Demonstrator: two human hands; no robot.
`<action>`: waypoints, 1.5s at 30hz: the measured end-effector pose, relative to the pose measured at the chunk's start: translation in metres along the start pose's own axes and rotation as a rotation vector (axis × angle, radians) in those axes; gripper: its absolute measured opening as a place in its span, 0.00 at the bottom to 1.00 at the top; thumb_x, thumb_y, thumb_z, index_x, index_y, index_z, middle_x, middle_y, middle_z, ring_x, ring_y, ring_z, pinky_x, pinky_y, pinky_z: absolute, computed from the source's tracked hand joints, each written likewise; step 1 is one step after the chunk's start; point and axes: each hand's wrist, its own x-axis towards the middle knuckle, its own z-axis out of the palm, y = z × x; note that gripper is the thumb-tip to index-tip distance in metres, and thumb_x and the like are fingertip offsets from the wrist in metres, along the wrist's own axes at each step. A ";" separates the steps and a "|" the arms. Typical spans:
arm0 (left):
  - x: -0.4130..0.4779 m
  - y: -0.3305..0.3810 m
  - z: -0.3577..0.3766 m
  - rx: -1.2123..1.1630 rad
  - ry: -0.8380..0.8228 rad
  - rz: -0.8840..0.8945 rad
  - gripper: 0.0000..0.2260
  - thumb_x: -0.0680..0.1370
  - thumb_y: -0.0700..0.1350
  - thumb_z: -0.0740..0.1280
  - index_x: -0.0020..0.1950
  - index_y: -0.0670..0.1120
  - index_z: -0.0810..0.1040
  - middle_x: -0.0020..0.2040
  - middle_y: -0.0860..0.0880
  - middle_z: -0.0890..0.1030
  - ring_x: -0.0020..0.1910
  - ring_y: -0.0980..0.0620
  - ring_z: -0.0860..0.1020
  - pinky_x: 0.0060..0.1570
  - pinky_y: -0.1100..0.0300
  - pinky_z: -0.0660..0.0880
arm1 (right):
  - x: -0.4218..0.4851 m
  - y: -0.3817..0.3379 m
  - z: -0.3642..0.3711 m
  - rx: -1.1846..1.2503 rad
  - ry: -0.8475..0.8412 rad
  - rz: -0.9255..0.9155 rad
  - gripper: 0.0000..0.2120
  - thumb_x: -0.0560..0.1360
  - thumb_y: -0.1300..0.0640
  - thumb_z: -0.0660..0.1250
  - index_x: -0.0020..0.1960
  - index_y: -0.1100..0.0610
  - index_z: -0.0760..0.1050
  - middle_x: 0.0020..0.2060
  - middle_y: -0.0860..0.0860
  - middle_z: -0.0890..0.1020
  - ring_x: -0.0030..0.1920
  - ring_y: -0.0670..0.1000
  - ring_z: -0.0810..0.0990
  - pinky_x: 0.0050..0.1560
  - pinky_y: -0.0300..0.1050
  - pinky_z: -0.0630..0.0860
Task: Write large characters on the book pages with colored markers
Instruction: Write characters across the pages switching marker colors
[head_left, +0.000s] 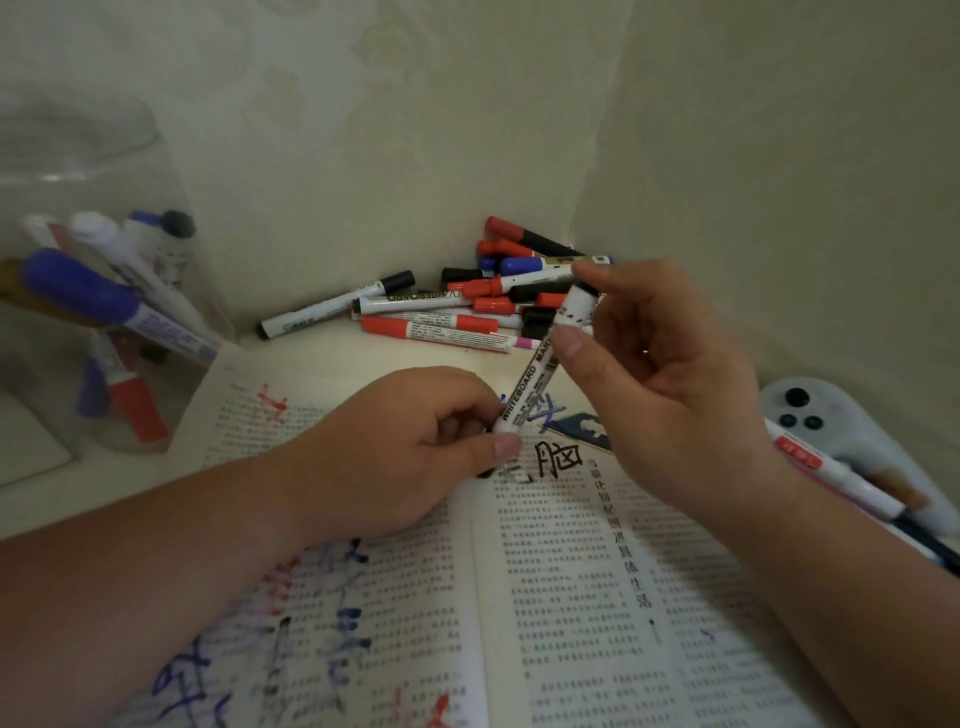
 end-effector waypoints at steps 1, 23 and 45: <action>0.000 -0.001 0.000 -0.039 0.016 -0.027 0.07 0.77 0.55 0.69 0.41 0.56 0.79 0.35 0.56 0.77 0.33 0.59 0.72 0.34 0.67 0.69 | 0.001 0.001 0.000 -0.007 0.019 0.019 0.13 0.77 0.53 0.70 0.60 0.46 0.74 0.36 0.49 0.73 0.34 0.51 0.72 0.34 0.49 0.72; 0.001 -0.003 -0.008 -0.468 0.099 -0.143 0.07 0.76 0.51 0.75 0.52 0.57 0.79 0.36 0.53 0.74 0.33 0.57 0.71 0.36 0.61 0.70 | 0.004 -0.013 0.007 0.145 0.191 0.020 0.11 0.76 0.47 0.72 0.55 0.34 0.76 0.41 0.46 0.81 0.40 0.54 0.82 0.41 0.44 0.80; -0.002 -0.002 -0.023 -0.453 0.147 -0.228 0.10 0.79 0.50 0.70 0.39 0.54 0.75 0.35 0.57 0.74 0.36 0.59 0.72 0.40 0.62 0.69 | 0.156 -0.151 0.119 -0.124 -0.227 -0.050 0.07 0.79 0.52 0.69 0.55 0.43 0.82 0.41 0.38 0.81 0.32 0.37 0.76 0.37 0.26 0.69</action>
